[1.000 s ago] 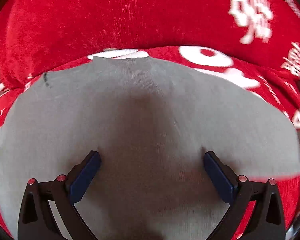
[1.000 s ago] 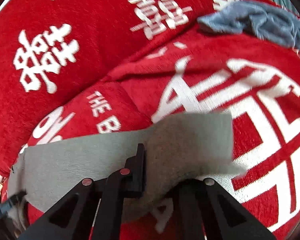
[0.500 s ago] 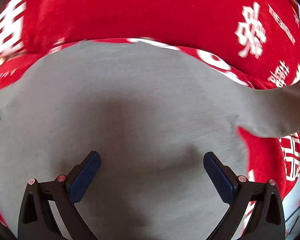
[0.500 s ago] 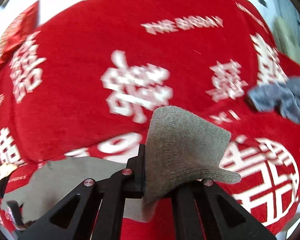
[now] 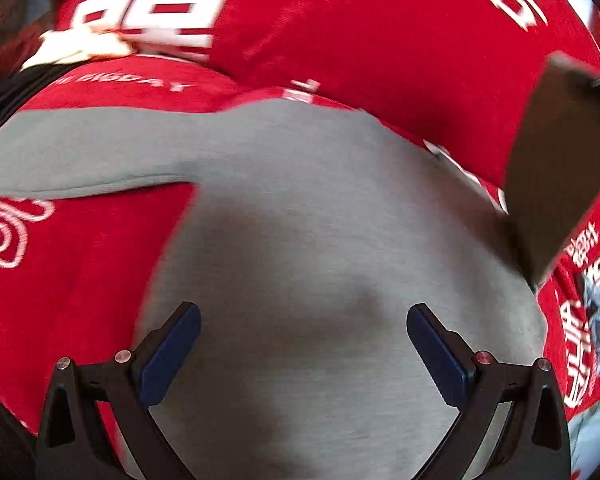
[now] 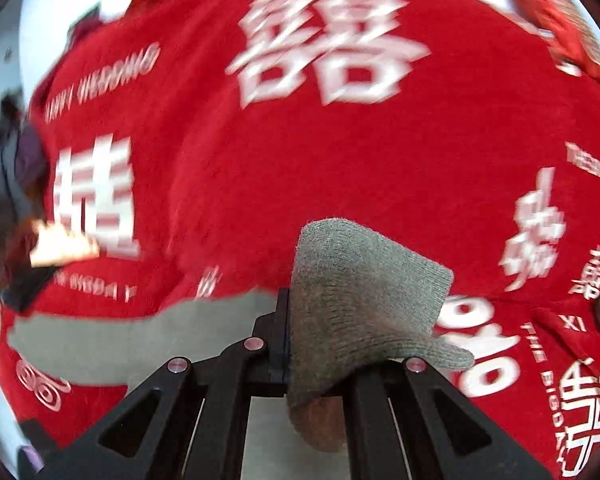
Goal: Fold small clothes
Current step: 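Carry the sleeve across the sweater body with the right gripper and release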
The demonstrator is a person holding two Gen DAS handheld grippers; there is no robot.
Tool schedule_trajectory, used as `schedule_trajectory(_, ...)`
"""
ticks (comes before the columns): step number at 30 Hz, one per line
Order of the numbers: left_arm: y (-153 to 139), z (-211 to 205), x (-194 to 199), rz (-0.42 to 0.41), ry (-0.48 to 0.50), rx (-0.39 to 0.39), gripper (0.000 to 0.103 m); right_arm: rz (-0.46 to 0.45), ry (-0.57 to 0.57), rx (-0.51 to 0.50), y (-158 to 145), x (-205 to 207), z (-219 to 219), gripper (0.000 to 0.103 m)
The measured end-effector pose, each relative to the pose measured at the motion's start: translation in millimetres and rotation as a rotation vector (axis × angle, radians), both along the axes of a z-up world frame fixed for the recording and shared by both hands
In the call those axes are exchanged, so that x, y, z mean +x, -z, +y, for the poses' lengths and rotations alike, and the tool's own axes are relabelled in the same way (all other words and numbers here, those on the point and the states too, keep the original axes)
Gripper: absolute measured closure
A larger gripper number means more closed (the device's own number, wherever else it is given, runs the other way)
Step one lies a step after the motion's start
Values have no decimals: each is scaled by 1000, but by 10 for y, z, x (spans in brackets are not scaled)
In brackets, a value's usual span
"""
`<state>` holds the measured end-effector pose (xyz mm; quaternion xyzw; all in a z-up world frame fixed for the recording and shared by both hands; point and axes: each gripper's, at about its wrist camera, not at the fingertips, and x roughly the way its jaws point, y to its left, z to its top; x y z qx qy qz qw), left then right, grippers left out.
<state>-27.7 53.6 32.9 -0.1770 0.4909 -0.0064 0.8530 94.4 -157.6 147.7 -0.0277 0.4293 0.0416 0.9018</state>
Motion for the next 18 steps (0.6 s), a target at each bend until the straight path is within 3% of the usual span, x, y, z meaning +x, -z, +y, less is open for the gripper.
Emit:
schedule_trajectory(7, 149, 669, -106, 4, -84, -89, 0, 283, -68, -51, 1327, -7, 800, 98)
schedule_trajectory(10, 204, 831, -129, 10, -102, -114, 0, 379, -98, -90, 1598, -50, 954, 88)
schedule_trajectory(11, 206, 861, -130, 9, -107, -119, 0, 378, -114, -103, 1597, -73, 994, 74)
schedule_trajectory(12, 201, 883, -131, 7, -111, -125, 0, 376, -134, -95, 1560, -86, 1028, 52)
schedule_trajectory(14, 170, 911, -125, -2, -118, -140, 0, 357, -171, -45, 1356, -116, 1024, 34)
schedule_trajectory(18, 13, 850, -103, -35, -112, -124, 0, 251, -229, 72, 738, -229, 785, 29)
